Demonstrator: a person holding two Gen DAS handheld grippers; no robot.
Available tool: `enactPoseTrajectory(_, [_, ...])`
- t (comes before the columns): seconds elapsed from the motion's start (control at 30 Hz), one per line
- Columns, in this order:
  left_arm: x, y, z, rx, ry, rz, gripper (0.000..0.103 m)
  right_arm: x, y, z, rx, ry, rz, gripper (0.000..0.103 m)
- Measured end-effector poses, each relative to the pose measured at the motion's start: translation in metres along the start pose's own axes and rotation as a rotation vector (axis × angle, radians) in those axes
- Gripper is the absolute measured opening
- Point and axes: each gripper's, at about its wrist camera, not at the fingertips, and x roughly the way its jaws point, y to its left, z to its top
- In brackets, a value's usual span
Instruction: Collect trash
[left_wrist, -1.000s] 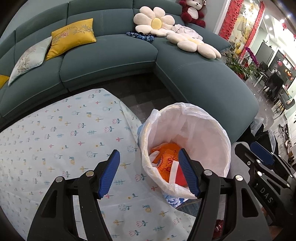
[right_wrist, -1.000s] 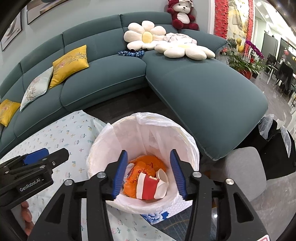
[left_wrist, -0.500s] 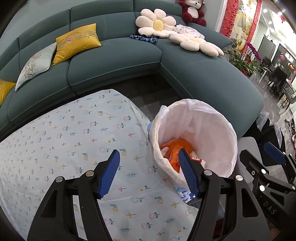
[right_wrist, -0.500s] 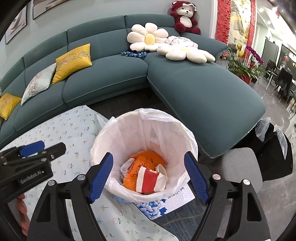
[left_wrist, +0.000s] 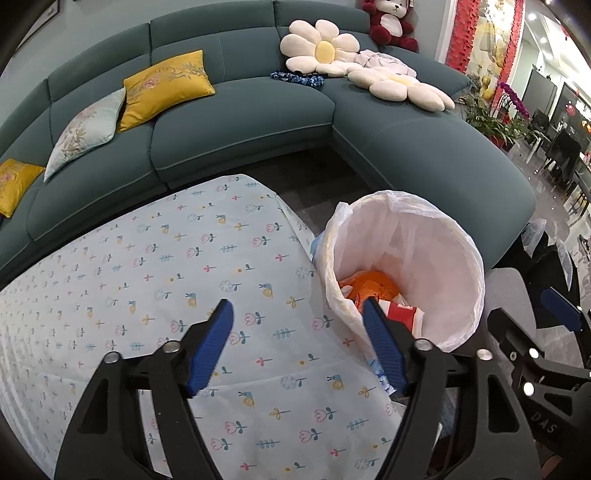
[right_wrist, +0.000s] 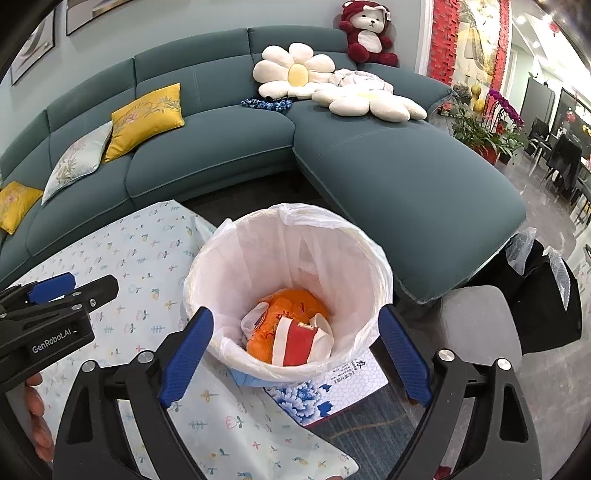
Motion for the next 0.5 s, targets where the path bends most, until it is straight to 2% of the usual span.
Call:
enactPoseTrajectory(0.03, [-0.001,-0.001,-0.002,0.011,-0.007,0.013,0.072,-0.001,0.001,-0.002,-0.003,-0.005,0.000,0.096])
enactPoseTrajectory(0.2, [-0.002,0.001,-0.007,0.010,-0.003,0.037,0.073,-0.004,0.002,-0.008,-0.016,-0.019,0.000,0.096])
enactPoseTrajectory(0.5, [-0.006,0.008,-0.013,-0.005,-0.015,0.067,0.083,-0.006,0.006,-0.016,-0.026,-0.015,0.007,0.096])
